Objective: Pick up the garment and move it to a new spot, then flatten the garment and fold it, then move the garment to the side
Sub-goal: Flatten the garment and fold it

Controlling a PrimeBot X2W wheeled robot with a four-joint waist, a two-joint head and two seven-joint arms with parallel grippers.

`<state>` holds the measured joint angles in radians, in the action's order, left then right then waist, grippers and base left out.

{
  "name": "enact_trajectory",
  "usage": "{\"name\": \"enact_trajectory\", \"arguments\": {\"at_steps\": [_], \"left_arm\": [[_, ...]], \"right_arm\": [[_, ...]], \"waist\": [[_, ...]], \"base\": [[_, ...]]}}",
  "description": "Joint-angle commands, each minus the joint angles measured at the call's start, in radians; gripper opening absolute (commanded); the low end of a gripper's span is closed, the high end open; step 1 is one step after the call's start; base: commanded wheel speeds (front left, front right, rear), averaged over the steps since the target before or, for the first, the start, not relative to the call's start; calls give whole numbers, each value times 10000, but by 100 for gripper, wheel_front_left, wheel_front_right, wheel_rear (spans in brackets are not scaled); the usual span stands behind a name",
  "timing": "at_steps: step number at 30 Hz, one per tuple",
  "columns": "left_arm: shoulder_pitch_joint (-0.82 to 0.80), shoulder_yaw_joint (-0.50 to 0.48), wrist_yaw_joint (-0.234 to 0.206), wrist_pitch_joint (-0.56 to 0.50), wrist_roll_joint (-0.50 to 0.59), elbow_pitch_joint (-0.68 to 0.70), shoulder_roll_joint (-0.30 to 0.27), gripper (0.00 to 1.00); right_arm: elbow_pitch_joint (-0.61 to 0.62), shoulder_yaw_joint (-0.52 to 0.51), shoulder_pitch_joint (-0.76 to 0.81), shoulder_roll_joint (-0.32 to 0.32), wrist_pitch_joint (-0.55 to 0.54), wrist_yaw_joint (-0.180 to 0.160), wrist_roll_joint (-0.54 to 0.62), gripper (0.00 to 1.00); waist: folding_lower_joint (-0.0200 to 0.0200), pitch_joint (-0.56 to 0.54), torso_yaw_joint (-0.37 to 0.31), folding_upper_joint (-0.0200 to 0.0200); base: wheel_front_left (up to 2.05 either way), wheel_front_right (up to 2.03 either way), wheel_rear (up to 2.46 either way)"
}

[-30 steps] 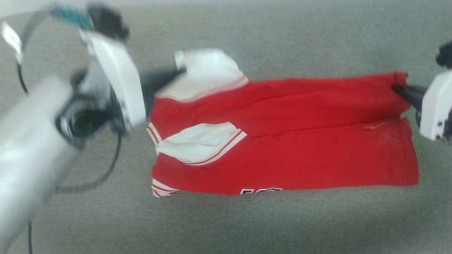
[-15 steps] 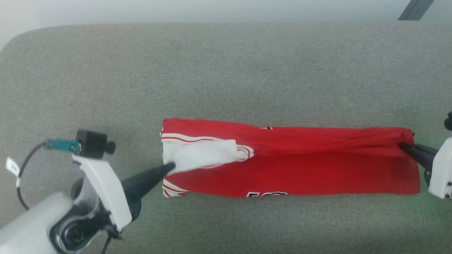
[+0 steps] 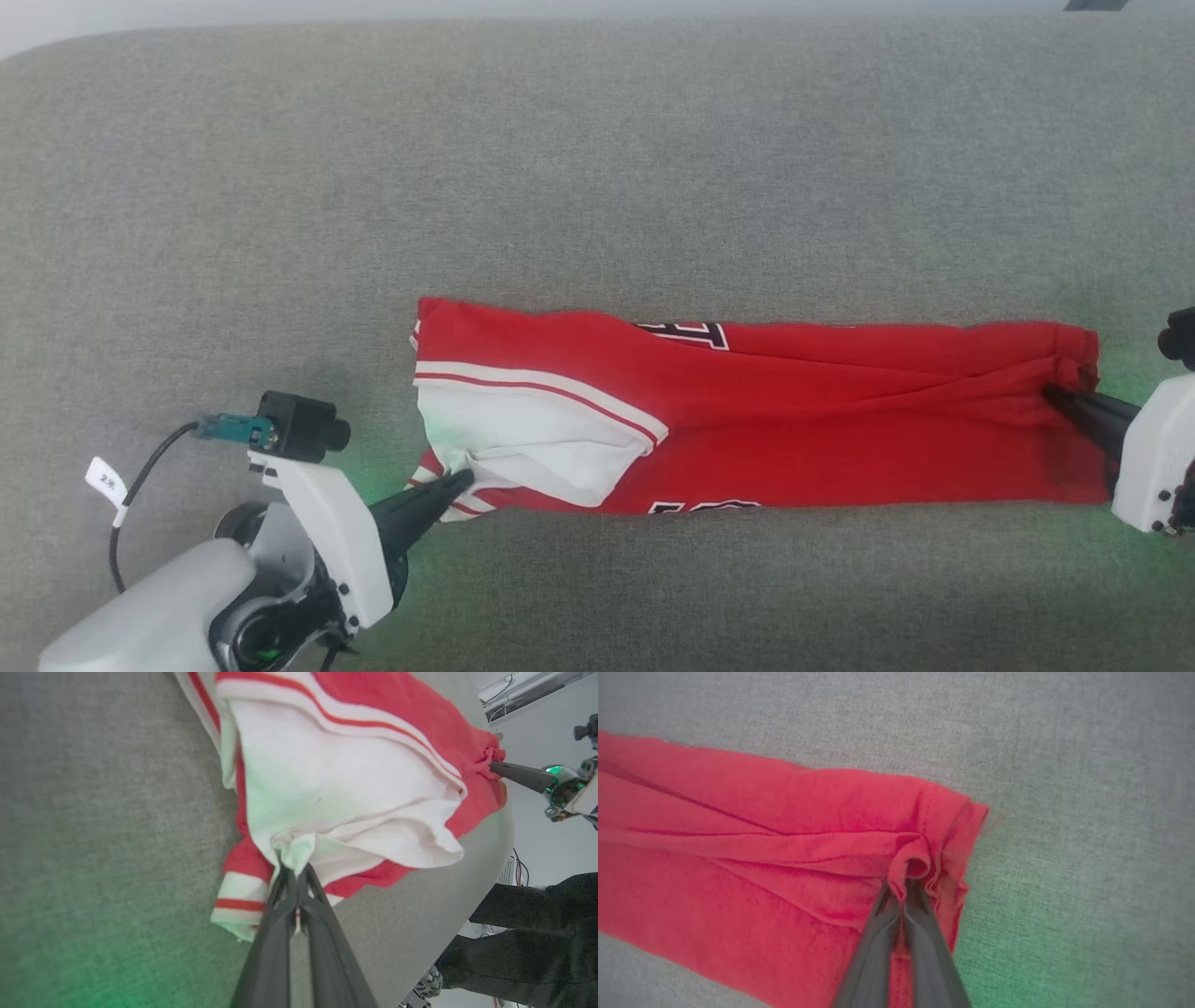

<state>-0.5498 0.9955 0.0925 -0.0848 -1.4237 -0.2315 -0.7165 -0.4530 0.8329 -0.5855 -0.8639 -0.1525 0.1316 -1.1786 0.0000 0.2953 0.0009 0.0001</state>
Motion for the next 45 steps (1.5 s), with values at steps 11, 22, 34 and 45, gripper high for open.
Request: {"name": "enact_trajectory", "arguments": {"at_steps": [11,22,34,45], "left_arm": [[456,-205,201,1934,562,-737,723,100],[1442,-749,288,3361,645,-1215,1460,100],[2657,-4265,134,3502,4595,-1483,3009,100],[4321,-8382,206,3505,10306,905,4862,100]], "right_arm": [[509,-825,503,-584,290,-20,-219,100],[-12,-1542,1774,-889,-40,-18,-946,100],[-514,-1527,2266,-189,-927,-11,-873,100],[-1030,-1652,2576,362,-1727,-11,-646,83]], "waist": [[0,-322,252,-1],[0,-618,1218,-1],[0,-730,1907,-1],[0,-711,1909,-1]], "base": [[0,0,0],[0,0,0],[0,0,0],[0,0,0]]}}
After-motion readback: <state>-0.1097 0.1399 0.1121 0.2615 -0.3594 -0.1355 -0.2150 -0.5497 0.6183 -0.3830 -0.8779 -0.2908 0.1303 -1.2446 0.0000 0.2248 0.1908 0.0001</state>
